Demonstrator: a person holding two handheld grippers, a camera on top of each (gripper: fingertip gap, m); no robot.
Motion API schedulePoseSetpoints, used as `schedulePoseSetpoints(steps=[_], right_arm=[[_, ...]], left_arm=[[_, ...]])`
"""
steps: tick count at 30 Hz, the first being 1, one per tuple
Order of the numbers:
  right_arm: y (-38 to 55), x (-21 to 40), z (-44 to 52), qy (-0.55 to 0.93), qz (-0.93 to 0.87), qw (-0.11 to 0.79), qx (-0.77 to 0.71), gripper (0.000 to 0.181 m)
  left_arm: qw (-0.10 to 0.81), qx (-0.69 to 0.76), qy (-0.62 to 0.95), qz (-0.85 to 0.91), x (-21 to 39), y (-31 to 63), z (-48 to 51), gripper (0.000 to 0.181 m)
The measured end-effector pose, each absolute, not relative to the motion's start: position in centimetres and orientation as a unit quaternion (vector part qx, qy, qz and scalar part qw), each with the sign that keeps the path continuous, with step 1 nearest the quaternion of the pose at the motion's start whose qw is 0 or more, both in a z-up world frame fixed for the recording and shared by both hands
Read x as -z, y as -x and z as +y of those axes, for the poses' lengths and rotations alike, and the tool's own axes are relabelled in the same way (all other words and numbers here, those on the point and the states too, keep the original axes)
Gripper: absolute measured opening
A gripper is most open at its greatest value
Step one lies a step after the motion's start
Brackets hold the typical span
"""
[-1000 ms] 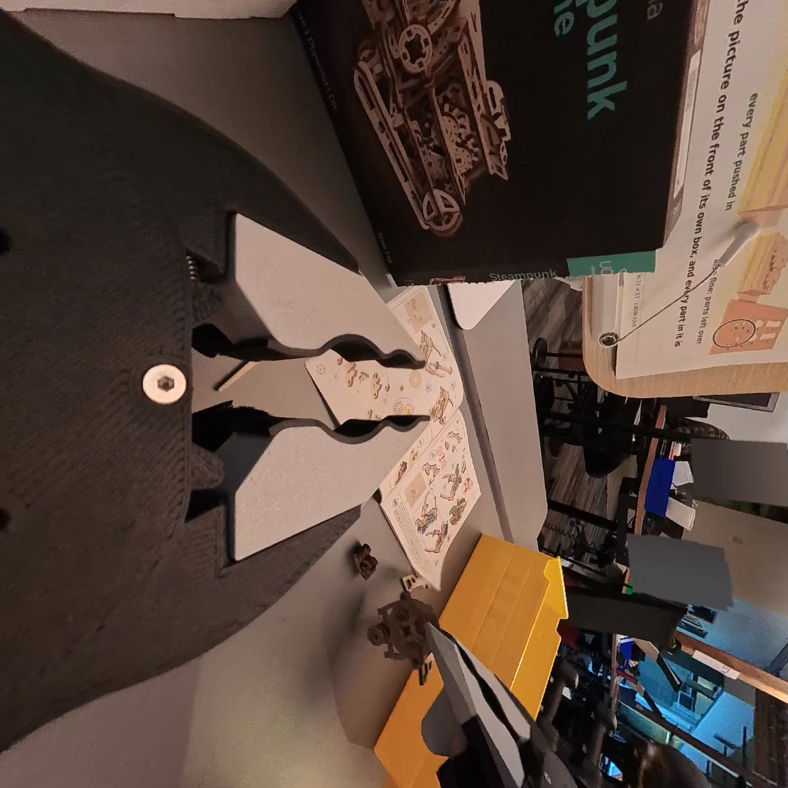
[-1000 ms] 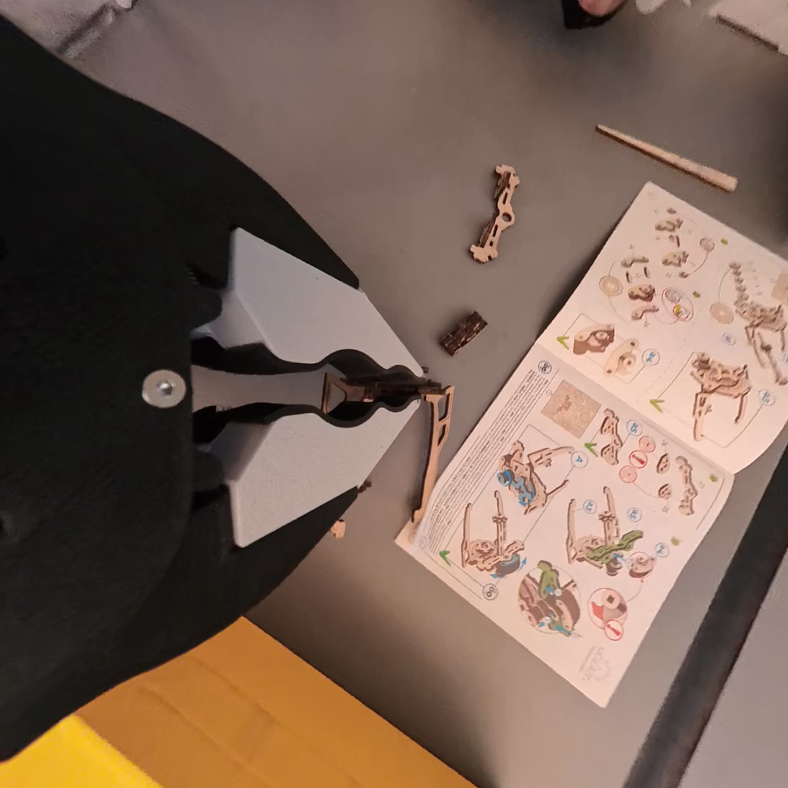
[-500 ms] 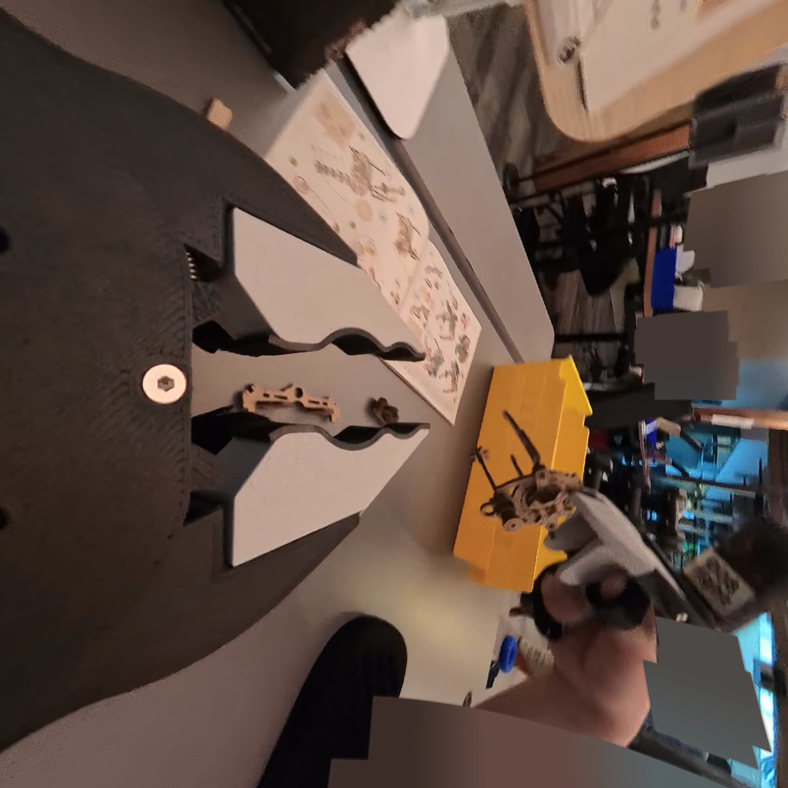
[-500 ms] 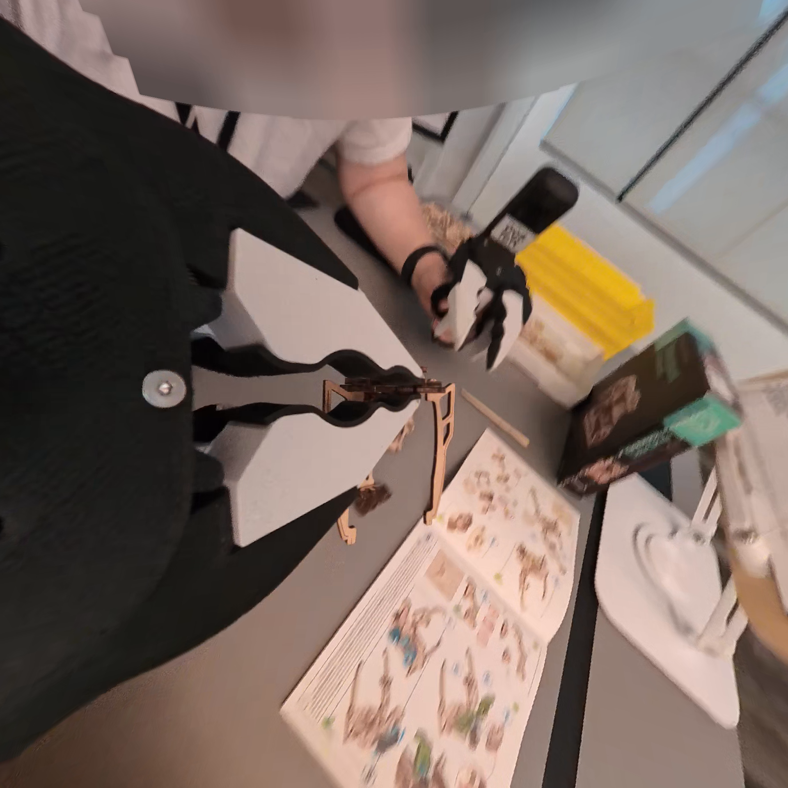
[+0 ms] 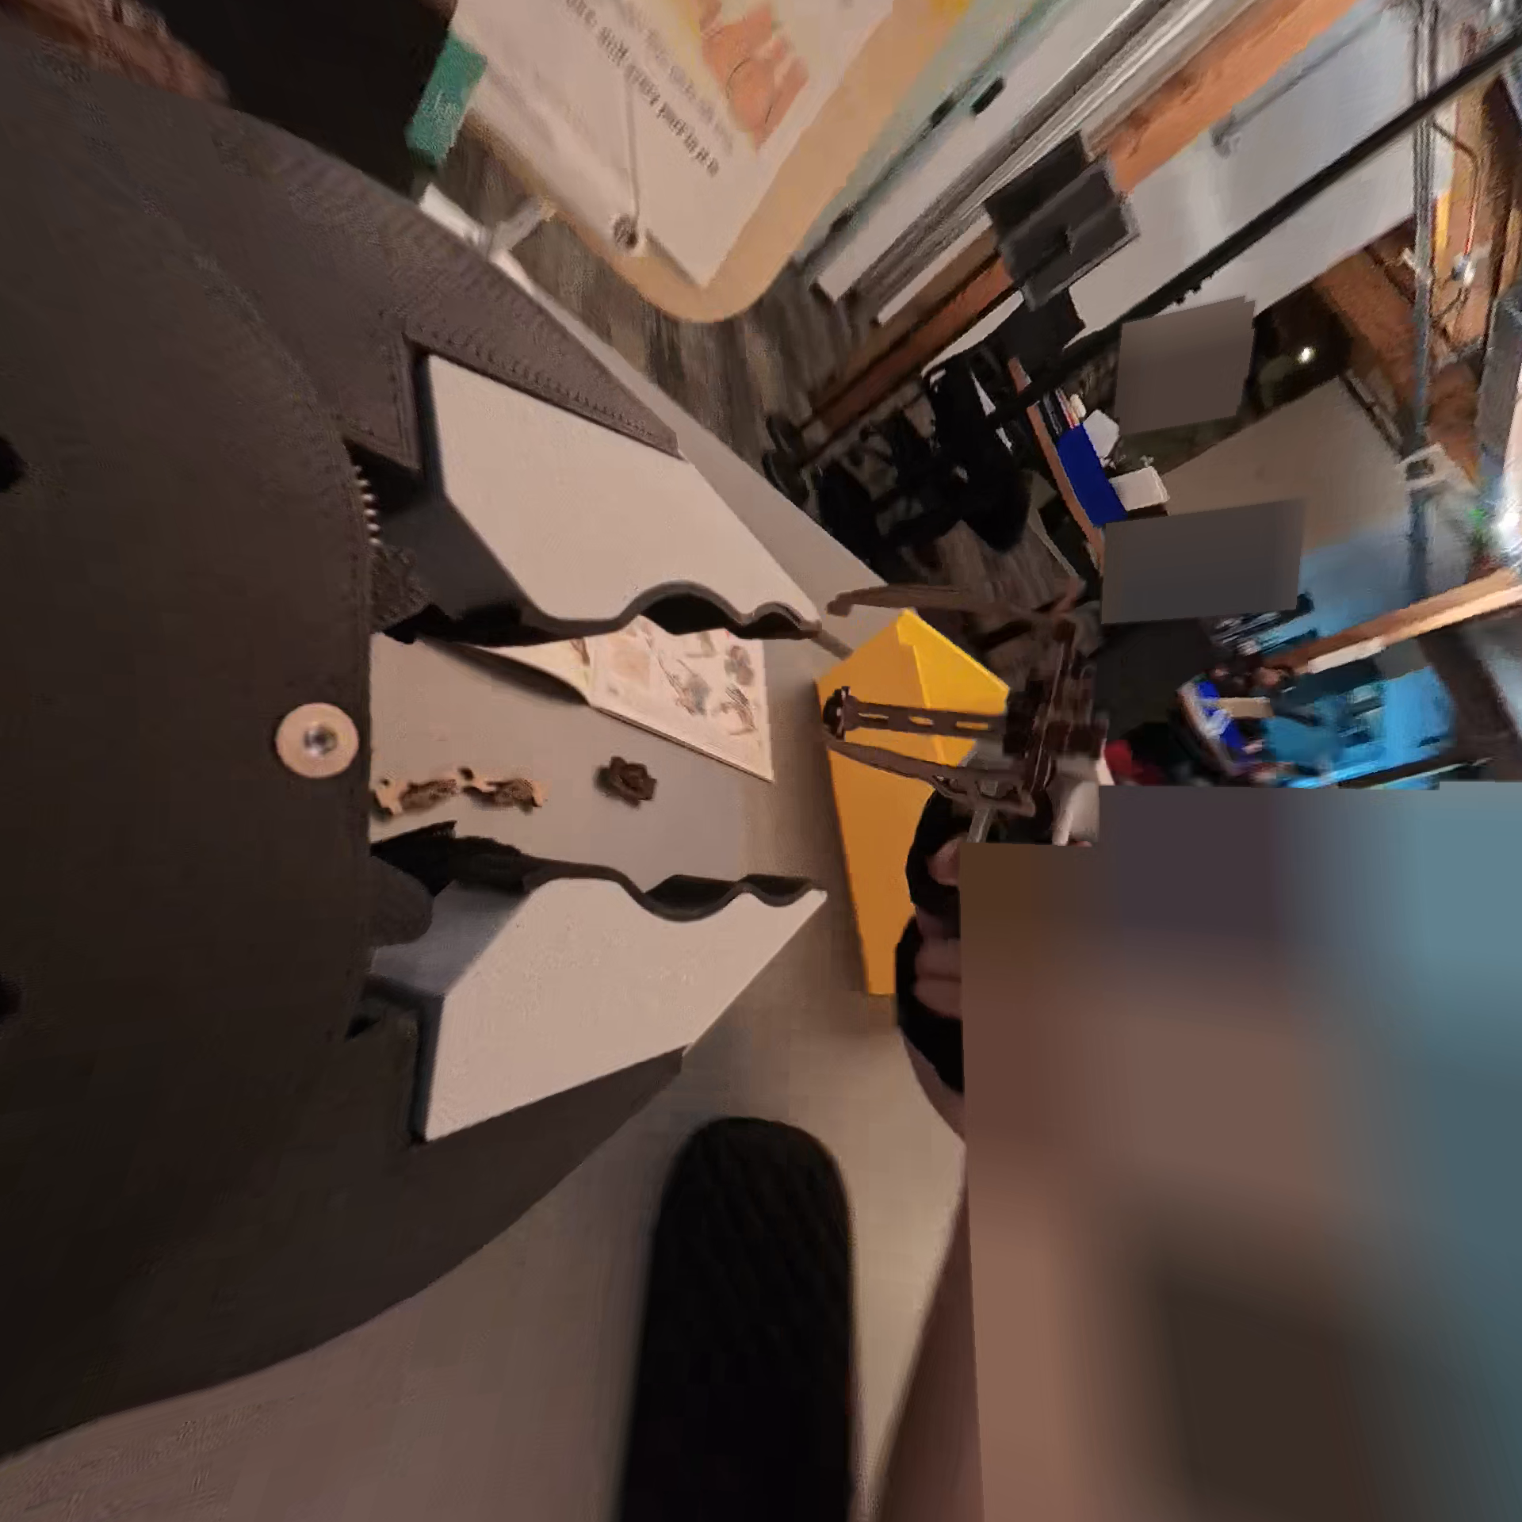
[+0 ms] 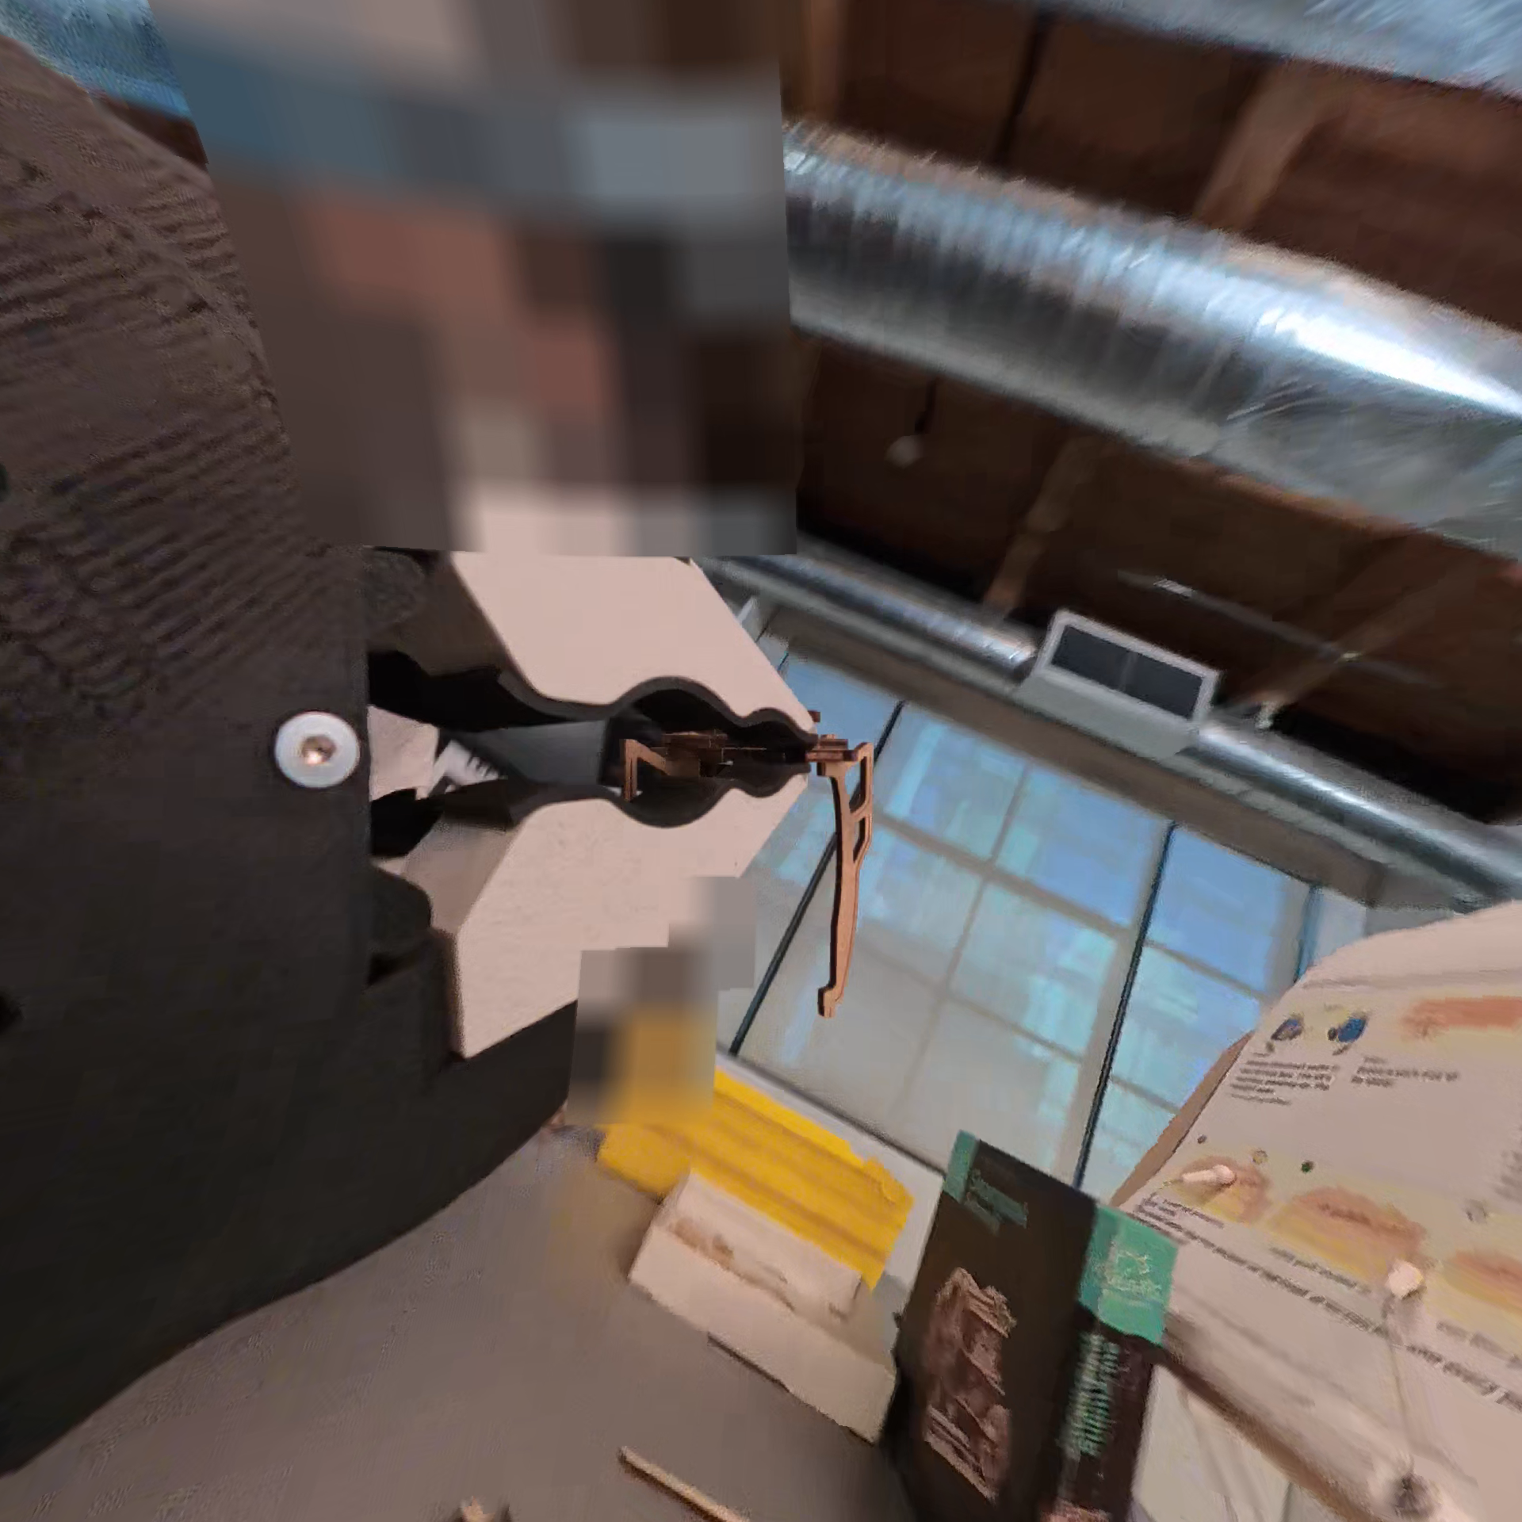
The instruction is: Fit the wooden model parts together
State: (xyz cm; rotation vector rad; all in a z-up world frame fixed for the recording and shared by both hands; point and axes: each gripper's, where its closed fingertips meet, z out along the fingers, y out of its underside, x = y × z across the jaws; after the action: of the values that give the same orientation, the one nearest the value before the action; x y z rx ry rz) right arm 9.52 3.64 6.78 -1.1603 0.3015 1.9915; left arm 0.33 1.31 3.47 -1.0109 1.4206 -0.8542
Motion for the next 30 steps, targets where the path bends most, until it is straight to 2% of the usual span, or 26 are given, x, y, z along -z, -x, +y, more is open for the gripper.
schedulePoseSetpoints(steps=[1, 11, 15, 20, 23, 30], right_arm=[[-9.1, -6.3, 3.2, 0.444, 0.138, 0.382, -0.799, 0.000], [-6.4, -1.8, -0.3, 0.395, 0.262, 0.355, -0.806, 0.000], [-6.1, -0.5, -1.3, 0.360, 0.290, 0.337, -0.820, 0.000], [-6.2, 0.4, -1.5, 0.359, 0.297, 0.338, -0.818, 0.000], [-6.9, 0.6, -1.2, 0.359, 0.301, 0.345, -0.813, 0.001], [-7.0, 0.9, -0.2, 0.364, 0.306, 0.349, -0.808, 0.001]], left_arm=[[0.568, 0.338, 0.426, 0.618, -3.4, -0.5, 0.8, 0.056], [0.542, 0.356, 0.457, 0.609, -3.2, -2.3, -2.2, 0.046], [0.496, 0.402, 0.454, 0.622, -2.3, -2.6, -3.9, 0.029], [0.484, 0.401, 0.456, 0.630, -1.6, -2.9, -4.1, 0.030], [0.498, 0.393, 0.447, 0.631, -1.6, -2.7, -3.9, 0.023], [0.512, 0.405, 0.443, 0.614, -2.4, -2.3, -3.2, 0.021]])
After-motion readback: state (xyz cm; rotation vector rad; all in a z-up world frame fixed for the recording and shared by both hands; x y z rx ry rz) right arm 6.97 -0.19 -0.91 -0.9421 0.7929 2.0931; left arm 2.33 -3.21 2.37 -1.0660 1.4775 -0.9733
